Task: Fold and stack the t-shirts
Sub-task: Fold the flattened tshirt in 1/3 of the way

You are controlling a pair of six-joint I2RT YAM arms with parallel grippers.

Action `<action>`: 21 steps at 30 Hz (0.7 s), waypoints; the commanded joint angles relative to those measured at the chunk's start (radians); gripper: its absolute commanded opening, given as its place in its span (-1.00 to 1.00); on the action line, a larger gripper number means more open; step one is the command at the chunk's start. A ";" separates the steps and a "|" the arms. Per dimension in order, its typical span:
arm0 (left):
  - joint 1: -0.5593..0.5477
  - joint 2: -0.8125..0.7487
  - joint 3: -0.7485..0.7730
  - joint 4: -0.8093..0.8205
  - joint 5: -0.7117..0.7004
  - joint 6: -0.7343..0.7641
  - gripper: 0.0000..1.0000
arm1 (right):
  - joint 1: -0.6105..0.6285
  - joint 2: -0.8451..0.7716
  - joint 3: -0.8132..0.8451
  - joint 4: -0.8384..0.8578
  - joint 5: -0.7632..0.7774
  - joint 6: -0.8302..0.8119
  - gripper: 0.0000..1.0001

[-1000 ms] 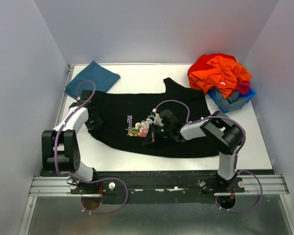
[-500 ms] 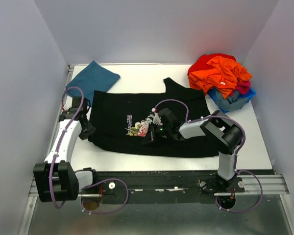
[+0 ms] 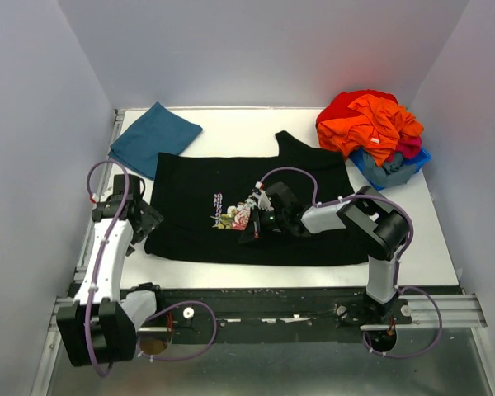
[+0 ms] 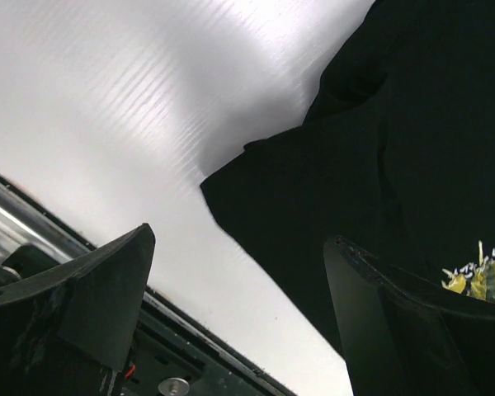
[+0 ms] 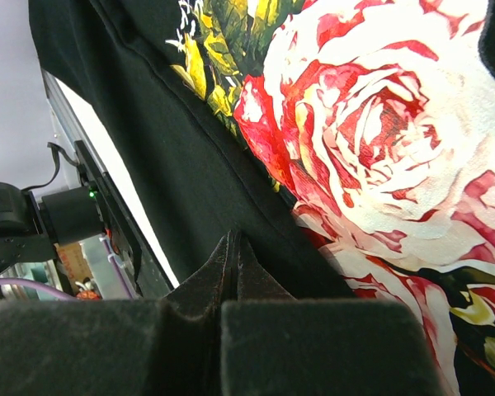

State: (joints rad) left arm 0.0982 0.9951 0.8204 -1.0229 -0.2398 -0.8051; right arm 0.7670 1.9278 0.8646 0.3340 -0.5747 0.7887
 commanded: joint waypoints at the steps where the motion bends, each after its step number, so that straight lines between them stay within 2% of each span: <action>1: 0.006 0.150 0.011 0.153 0.043 0.004 0.97 | 0.008 -0.010 -0.016 -0.049 0.050 -0.025 -0.99; 3: 0.008 0.203 -0.006 0.210 0.074 -0.003 0.91 | 0.008 -0.013 -0.013 -0.052 0.053 -0.026 -0.99; 7: 0.008 0.243 -0.030 0.224 0.037 -0.035 0.68 | 0.006 -0.012 -0.012 -0.056 0.055 -0.026 -0.99; 11: 0.008 0.252 -0.066 0.222 0.005 -0.083 0.58 | 0.006 -0.013 -0.012 -0.059 0.056 -0.026 -0.99; 15: 0.015 0.298 -0.090 0.196 0.001 -0.155 0.26 | 0.006 -0.013 -0.012 -0.061 0.055 -0.025 -0.99; 19: 0.038 0.356 -0.116 0.178 0.013 -0.189 0.24 | 0.006 -0.019 -0.012 -0.067 0.064 -0.026 -0.99; 21: 0.058 0.369 -0.124 0.162 0.013 -0.192 -0.02 | 0.006 -0.023 -0.009 -0.075 0.068 -0.028 -0.99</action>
State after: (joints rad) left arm 0.1219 1.3369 0.7189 -0.8162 -0.2119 -0.9436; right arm 0.7670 1.9217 0.8646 0.3260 -0.5648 0.7853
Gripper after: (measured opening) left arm 0.587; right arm 0.011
